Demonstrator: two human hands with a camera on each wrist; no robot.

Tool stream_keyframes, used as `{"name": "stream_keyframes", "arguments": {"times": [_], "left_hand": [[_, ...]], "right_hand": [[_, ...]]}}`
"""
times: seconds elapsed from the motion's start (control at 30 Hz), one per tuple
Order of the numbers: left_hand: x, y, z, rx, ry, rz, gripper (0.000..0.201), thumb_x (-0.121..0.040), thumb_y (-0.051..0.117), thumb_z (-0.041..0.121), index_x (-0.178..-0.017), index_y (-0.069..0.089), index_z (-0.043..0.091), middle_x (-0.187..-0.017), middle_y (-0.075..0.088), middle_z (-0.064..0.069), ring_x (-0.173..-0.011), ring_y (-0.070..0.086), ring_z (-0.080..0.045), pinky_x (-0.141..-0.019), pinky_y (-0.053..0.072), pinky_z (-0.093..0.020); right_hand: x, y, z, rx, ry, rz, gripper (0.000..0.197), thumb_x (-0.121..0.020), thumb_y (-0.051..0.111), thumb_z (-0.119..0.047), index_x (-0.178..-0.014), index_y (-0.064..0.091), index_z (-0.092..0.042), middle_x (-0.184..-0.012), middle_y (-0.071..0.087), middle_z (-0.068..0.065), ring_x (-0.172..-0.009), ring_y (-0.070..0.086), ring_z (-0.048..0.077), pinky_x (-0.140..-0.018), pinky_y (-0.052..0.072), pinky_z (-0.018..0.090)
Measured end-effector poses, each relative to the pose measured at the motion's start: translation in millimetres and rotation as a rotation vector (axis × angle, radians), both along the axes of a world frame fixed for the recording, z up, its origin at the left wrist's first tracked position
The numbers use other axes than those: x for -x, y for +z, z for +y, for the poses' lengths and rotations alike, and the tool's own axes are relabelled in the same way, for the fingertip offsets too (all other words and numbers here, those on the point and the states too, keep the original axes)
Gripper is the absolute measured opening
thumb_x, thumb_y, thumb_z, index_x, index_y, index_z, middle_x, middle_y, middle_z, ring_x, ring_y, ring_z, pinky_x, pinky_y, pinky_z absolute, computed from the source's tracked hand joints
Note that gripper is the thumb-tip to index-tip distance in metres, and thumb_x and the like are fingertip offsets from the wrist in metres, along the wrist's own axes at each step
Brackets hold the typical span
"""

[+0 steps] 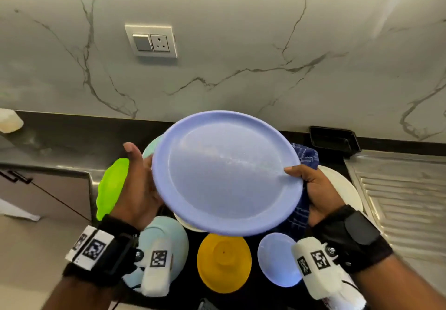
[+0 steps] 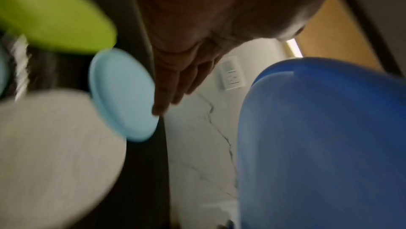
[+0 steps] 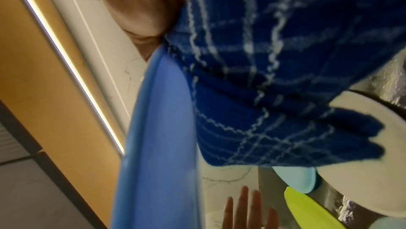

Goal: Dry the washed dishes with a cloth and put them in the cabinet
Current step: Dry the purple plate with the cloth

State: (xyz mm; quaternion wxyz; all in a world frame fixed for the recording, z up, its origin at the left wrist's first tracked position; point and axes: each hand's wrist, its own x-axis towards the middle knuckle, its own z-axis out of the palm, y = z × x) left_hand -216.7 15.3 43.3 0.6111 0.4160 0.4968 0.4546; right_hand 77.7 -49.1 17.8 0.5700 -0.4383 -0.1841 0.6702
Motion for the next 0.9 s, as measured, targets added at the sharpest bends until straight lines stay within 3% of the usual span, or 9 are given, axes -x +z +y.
{"name": "stream_keyframes", "arguments": {"times": [0.07,0.13,0.37,0.47,0.5,0.57,0.63,0.83,0.9], "left_hand": [[-9,8,-11,0.115,-0.096,-0.070,0.091,-0.096,0.007,0.073,-0.082,0.083,0.024,-0.084,0.078,-0.005,-0.078,0.075,-0.024,-0.070,0.054,-0.036],[-11,0,-13,0.152,-0.142,-0.157,0.084,-0.102,0.013,0.062,-0.073,0.083,0.027,-0.082,0.079,-0.003,-0.073,0.076,-0.019,-0.063,0.060,-0.034],[1,-28,-8,0.258,-0.092,-0.309,0.063,-0.102,0.031,0.054,-0.096,0.083,0.020,-0.106,0.078,-0.009,-0.090,0.076,-0.024,-0.064,0.062,-0.034],[5,-37,-6,0.253,-0.049,-0.347,0.057,-0.103,0.034,0.051,-0.124,0.072,0.015,-0.118,0.074,-0.011,-0.099,0.075,-0.026,-0.068,0.063,-0.036],[7,-40,-5,0.247,-0.041,-0.352,0.055,-0.102,0.035,0.050,-0.133,0.065,0.015,-0.123,0.072,-0.011,-0.103,0.073,-0.026,-0.071,0.063,-0.037],[7,-45,-5,0.210,-0.032,-0.357,0.056,-0.101,0.039,0.047,-0.144,0.055,0.014,-0.131,0.068,-0.013,-0.113,0.069,-0.029,-0.077,0.063,-0.039],[5,-52,-7,0.155,-0.035,-0.360,0.060,-0.097,0.044,0.045,-0.149,0.048,0.015,-0.138,0.062,-0.015,-0.123,0.063,-0.034,-0.083,0.062,-0.042],[-18,-63,-14,-0.110,0.061,-0.196,0.055,-0.102,0.044,0.047,-0.149,0.048,0.018,-0.146,0.057,-0.009,-0.134,0.054,-0.032,-0.111,0.042,-0.058],[-21,-60,-14,-0.154,0.063,-0.152,0.052,-0.104,0.045,0.046,-0.146,0.051,0.017,-0.144,0.059,-0.006,-0.134,0.055,-0.029,-0.113,0.041,-0.057]], "right_hand": [[2,0,-3,-0.014,-0.004,-0.075,0.037,-0.091,0.053,-0.011,-0.125,0.065,-0.005,-0.119,0.068,0.024,-0.105,0.066,0.046,-0.091,0.051,0.054],[0,-2,-3,-0.020,-0.023,-0.142,0.034,-0.097,0.052,-0.013,-0.129,0.062,-0.007,-0.122,0.067,0.023,-0.108,0.065,0.046,-0.092,0.051,0.057],[-1,-11,0,-0.050,-0.080,-0.496,0.033,-0.098,0.056,-0.037,-0.119,0.068,-0.014,-0.112,0.073,0.015,-0.099,0.071,0.036,-0.083,0.057,0.048],[-10,-17,6,-0.022,-0.162,-0.816,0.060,-0.088,0.060,-0.059,-0.092,0.061,0.001,-0.082,0.065,0.027,-0.071,0.063,0.043,-0.068,0.054,0.050],[-12,-16,10,-0.045,-0.192,-0.904,0.056,-0.090,0.059,-0.058,-0.085,0.058,-0.002,-0.072,0.060,0.019,-0.064,0.058,0.034,-0.064,0.050,0.046],[-12,-12,19,-0.124,-0.266,-1.043,0.032,-0.098,0.057,-0.044,-0.096,0.065,-0.014,-0.086,0.067,0.002,-0.081,0.063,0.019,-0.078,0.052,0.042],[-6,-8,31,-0.157,-0.287,-1.195,0.026,-0.099,0.056,-0.040,-0.111,0.064,-0.018,-0.105,0.070,0.001,-0.101,0.064,0.020,-0.091,0.050,0.039],[51,-18,62,-0.073,0.292,-1.547,0.024,-0.102,0.047,-0.042,-0.104,0.064,-0.025,-0.111,0.066,0.008,-0.110,0.059,0.032,-0.076,0.034,0.028],[69,-19,70,-0.085,0.359,-1.501,0.040,-0.103,0.044,-0.044,-0.135,0.053,-0.021,-0.134,0.058,0.007,-0.125,0.052,0.029,-0.088,0.036,0.026]]}}
